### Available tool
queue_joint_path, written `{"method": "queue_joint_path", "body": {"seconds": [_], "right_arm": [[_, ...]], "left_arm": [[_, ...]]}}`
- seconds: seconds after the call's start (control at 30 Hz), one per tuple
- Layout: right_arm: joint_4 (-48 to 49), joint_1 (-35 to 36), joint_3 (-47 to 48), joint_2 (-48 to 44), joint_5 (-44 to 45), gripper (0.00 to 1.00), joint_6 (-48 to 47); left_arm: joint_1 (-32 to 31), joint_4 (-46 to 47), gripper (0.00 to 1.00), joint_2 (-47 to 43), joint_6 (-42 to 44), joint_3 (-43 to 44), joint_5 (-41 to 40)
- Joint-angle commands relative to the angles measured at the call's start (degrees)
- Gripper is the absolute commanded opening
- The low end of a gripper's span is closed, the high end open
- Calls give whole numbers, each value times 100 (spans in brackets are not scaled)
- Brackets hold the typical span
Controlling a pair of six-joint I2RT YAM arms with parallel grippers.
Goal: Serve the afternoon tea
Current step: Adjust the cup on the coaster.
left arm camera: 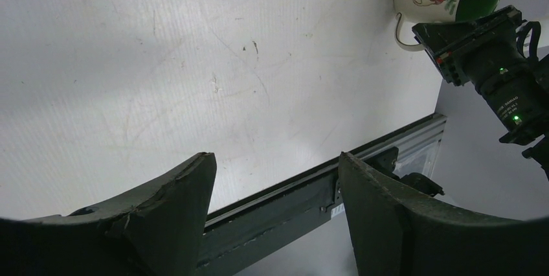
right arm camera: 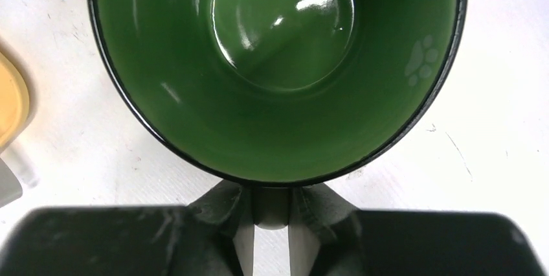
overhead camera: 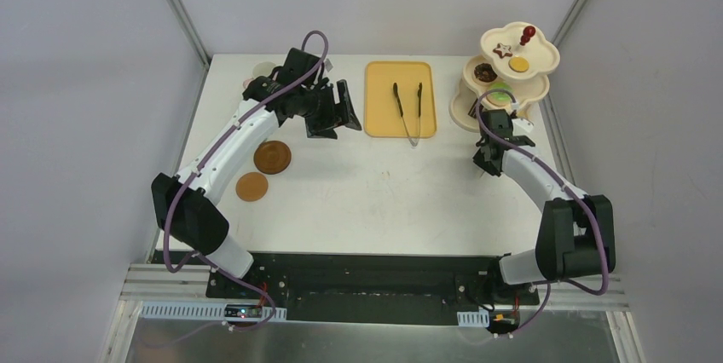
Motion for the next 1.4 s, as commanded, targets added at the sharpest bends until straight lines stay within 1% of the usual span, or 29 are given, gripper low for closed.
{"method": "queue_joint_path", "body": {"seconds": [0.0, 0.1, 0.23, 0.37, 0.5, 0.73, 0.9, 1.17, 1.37], "right_arm": [[358, -166, 252, 101, 205, 0, -114], [345, -221, 410, -19, -2, 0, -392], [173, -243, 654, -557, -189, 0, -594], [-149, -341, 770, -902, -258, 0, -511], [-159, -618, 648, -1100, -361, 0, -493], [317, -890, 593, -769, -502, 0, -826], [500, -891, 681, -482, -643, 0, -883], [837, -895, 594, -400, -747, 0, -1066], [855, -894, 689, -204, -758, 0, -979]], "left_arm": [[81, 60, 71, -278, -23, -34, 59], [98, 54, 71, -298, -17, -69, 65], [107, 69, 71, -316, -22, -108, 58], [120, 131, 71, -316, -40, -158, 76], [140, 183, 71, -300, -41, -195, 122], [160, 200, 71, -281, -32, -216, 204], [169, 175, 71, -280, -23, -199, 211], [193, 139, 72, -257, -14, -144, 206], [195, 93, 72, -178, 4, -30, 225]]}}
